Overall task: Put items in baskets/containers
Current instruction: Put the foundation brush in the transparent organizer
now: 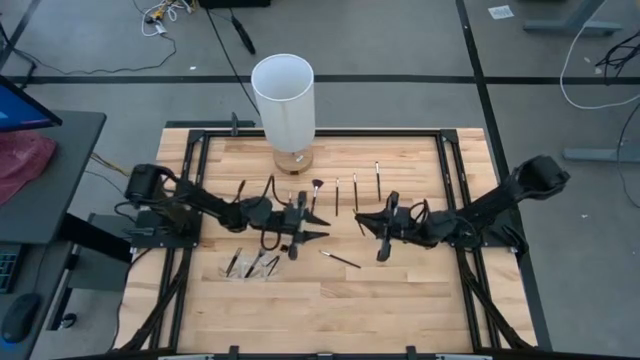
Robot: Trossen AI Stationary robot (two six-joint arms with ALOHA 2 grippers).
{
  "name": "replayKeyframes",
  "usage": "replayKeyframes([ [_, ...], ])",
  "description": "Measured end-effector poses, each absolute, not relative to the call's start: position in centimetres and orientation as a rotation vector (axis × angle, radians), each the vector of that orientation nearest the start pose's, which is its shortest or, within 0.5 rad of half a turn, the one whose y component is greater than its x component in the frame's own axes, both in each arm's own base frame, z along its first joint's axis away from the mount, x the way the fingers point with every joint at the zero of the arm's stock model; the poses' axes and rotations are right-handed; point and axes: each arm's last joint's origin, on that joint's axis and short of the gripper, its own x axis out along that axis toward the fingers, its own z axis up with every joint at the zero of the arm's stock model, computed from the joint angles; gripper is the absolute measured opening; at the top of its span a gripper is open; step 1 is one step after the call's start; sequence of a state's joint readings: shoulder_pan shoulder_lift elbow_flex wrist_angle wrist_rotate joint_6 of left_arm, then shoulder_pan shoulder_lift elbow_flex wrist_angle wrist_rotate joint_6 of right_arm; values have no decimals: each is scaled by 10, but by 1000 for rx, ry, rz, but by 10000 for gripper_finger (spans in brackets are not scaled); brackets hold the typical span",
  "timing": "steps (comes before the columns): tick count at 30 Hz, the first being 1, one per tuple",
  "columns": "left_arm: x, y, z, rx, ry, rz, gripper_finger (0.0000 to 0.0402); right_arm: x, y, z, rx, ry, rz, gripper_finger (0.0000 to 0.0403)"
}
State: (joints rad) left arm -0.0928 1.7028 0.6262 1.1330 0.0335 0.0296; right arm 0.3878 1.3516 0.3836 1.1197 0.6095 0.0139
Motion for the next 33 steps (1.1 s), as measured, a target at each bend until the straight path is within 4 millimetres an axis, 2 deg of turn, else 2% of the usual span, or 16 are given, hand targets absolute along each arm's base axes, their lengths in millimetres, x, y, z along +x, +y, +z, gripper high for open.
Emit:
replayKeyframes([
  [7, 345, -25, 195, -46, -100, -129, 223, 252, 86, 201, -26, -225, -212, 4],
  [10, 351, -28, 198, -20, -113, -132, 238, 265, 91, 202, -89, -222, -219, 4],
  [13, 353, -31, 199, -16, -110, -132, 234, 274, 95, 205, -121, -231, -224, 4],
  [20, 354, -33, 201, -9, -119, -101, 178, 279, 98, 209, -134, -252, -182, 4],
  [28, 355, -36, 204, -8, -131, -122, 79, 279, 98, 208, -117, -246, -178, 4],
  [33, 354, -46, 204, 37, -132, -170, 17, 280, 99, 206, -110, -224, -167, 4],
])
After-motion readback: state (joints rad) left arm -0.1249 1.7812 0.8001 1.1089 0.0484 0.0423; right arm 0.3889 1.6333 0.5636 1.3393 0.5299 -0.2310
